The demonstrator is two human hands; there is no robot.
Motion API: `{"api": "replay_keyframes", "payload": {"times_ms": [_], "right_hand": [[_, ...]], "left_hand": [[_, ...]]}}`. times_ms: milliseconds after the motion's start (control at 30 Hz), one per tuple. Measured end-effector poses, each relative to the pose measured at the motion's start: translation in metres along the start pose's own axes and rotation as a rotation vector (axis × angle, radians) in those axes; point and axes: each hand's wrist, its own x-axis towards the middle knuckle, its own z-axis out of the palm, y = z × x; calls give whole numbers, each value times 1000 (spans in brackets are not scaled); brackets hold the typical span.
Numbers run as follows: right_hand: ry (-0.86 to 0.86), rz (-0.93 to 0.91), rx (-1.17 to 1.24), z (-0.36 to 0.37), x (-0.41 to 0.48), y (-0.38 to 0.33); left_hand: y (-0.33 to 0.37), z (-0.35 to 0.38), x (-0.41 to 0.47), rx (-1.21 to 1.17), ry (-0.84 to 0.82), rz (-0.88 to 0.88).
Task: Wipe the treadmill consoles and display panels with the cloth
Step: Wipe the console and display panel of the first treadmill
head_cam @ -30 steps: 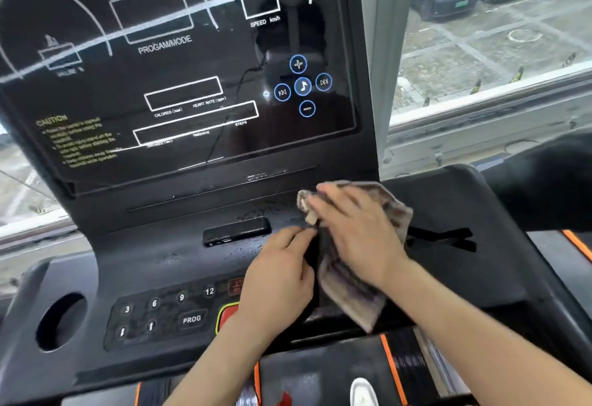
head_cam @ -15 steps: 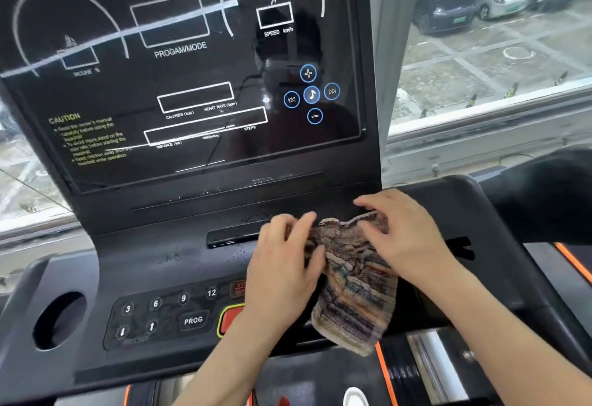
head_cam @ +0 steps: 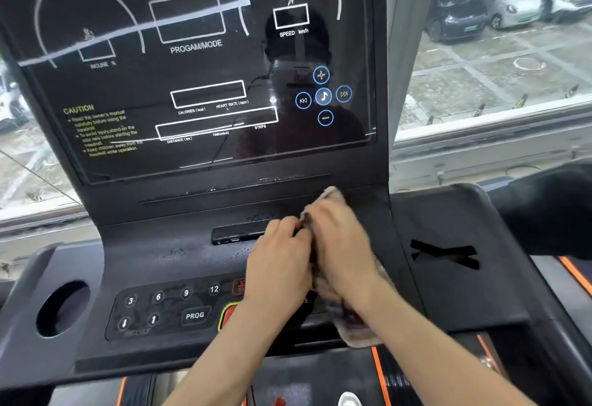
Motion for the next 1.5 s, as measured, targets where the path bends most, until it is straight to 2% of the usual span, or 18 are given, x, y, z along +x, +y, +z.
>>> {"api": "replay_keyframes", "payload": {"times_ms": [67,133,267,367,433,467,567,733,867,1000,1500], "right_hand": [[-130,-149,-25,2,-15,-1],[-193,-215,-131,-13,-19,21],[-24,93,-207,-49,0,55],[-65,125,-265,-45,10,41],[-16,161,-187,-49,14,31],[60,176,-130,-54,20,25],[271,89,-42,-55,48,3],[143,-94,-234,-24,55,-11],[78,-195,-286,-23,56,-8],[49,-196,-308,-21,61,-9],[15,-227,-255,13,67,-49]], "left_hand": [[-6,2,-10,-71,-11,-74],[-1,1,-22,-198,-36,-157],[23,2,-22,-225,-134,-151],[21,-5,-6,-258,-196,-210],[14,-13,-2,-306,-147,-222],[11,-17,-1,-332,-95,-214],[8,-25,2,-394,43,-182],[7,-21,-4,-365,72,-140],[-2,-15,-9,-383,78,-157],[-11,-17,-14,-426,106,-176],[-95,-38,-28,-515,281,-456]]}}
